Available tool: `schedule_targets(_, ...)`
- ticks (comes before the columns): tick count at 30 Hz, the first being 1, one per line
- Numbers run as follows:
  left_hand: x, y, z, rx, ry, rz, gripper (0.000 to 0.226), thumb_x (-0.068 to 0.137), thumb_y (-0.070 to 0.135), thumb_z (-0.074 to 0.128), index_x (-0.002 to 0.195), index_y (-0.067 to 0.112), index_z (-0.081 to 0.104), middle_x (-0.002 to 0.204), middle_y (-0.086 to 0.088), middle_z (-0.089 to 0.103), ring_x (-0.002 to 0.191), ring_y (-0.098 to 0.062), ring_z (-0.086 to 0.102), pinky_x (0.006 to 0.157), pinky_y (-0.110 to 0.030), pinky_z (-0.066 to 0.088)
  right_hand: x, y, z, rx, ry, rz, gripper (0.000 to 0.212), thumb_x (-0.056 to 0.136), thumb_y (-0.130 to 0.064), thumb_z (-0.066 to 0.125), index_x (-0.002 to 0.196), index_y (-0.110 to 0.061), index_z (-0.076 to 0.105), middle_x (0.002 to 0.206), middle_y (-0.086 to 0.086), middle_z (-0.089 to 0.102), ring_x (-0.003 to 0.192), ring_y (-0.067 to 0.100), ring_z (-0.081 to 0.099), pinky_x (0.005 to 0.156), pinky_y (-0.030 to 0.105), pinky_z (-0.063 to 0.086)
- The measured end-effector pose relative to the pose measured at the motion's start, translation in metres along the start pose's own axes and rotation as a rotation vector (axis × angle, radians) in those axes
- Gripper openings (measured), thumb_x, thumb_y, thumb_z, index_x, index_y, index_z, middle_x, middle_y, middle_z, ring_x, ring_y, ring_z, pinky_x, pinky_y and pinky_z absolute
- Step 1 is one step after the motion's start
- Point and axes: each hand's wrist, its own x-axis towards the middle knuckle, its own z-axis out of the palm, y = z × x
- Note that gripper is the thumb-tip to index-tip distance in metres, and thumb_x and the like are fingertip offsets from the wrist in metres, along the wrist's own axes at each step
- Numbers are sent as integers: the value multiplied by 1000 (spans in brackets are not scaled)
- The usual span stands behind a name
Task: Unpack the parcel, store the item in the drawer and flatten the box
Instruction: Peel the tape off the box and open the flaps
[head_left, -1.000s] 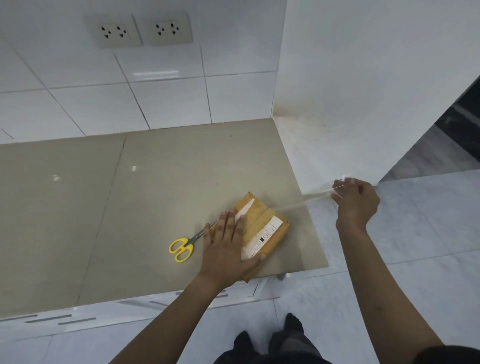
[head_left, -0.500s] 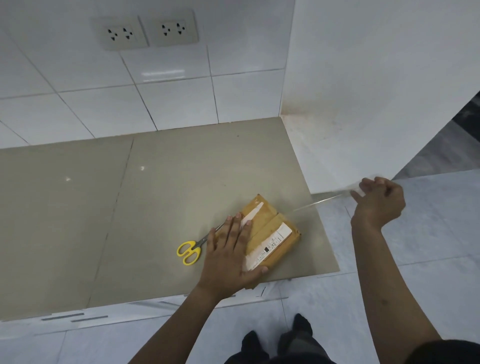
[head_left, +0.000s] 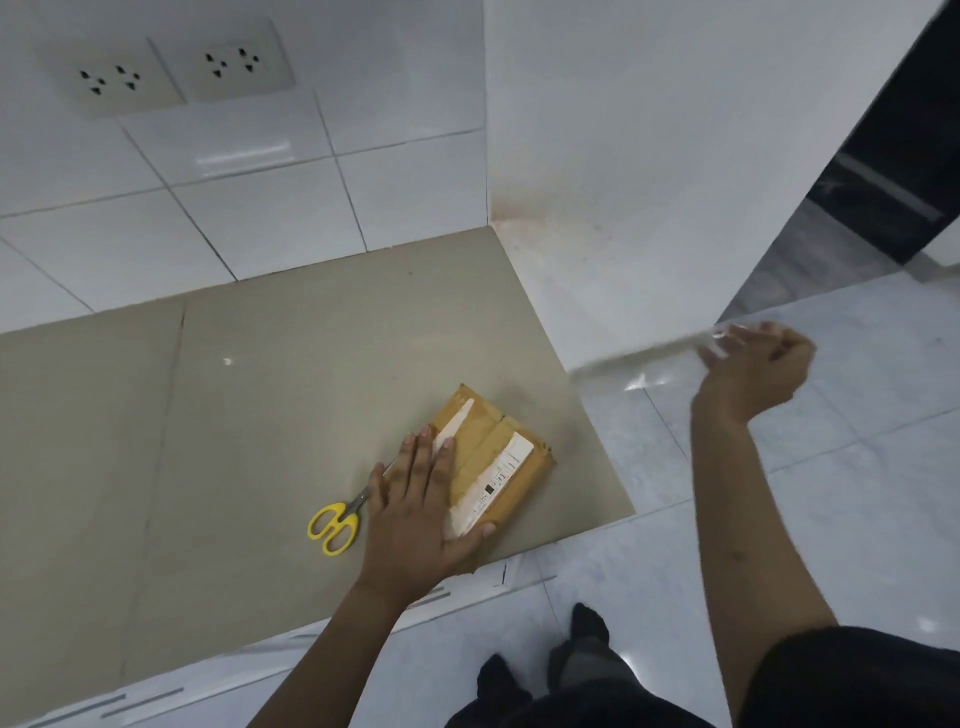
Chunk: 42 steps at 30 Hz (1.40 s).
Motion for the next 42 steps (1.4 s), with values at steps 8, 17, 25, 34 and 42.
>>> schedule_targets(8,15,15,1,35,6,-64,94,75,78,38,146,17,37,155,-8,36,144,-28,30,107,-59,28,15,-18,-17,-148,-64,-361,8,95,-23,44,92,-23,51,90,-3,68,88,15,69,78,30,57)
schedule_targets(17,7,26,3,44,49,-223,93,75,75,36,143,11,42,152,-14,40,139,-34,37,103,-60,31,-55,84,-62,-814,-618,-483,15,101,-20,41,103,-17,55,93,-1,60,89,23,55,75,27,35)
schedule_targets(25,6,39,3,-3,85,-412,93,77,73,30,142,8,41,150,-20,40,138,-39,35,102,-60,30,-139,139,-122,-1347,-1091,-855,38,84,-30,65,117,-11,63,125,15,65,119,33,59,103,52,45)
schedule_targets(34,22,41,-23,-300,33,-601,71,96,56,25,152,16,11,160,-11,22,140,-36,25,107,-54,29,-182,101,-95,-774,-1153,-193,43,93,-61,37,131,-42,38,126,-23,54,110,3,55,95,34,52)
schedule_targets(42,19,20,-49,-673,122,-753,75,94,60,24,152,25,-8,123,-27,61,110,-46,56,93,-47,45,-176,90,-54,-990,-1333,-258,90,74,-60,66,144,-37,15,140,-7,43,121,20,47,95,35,48)
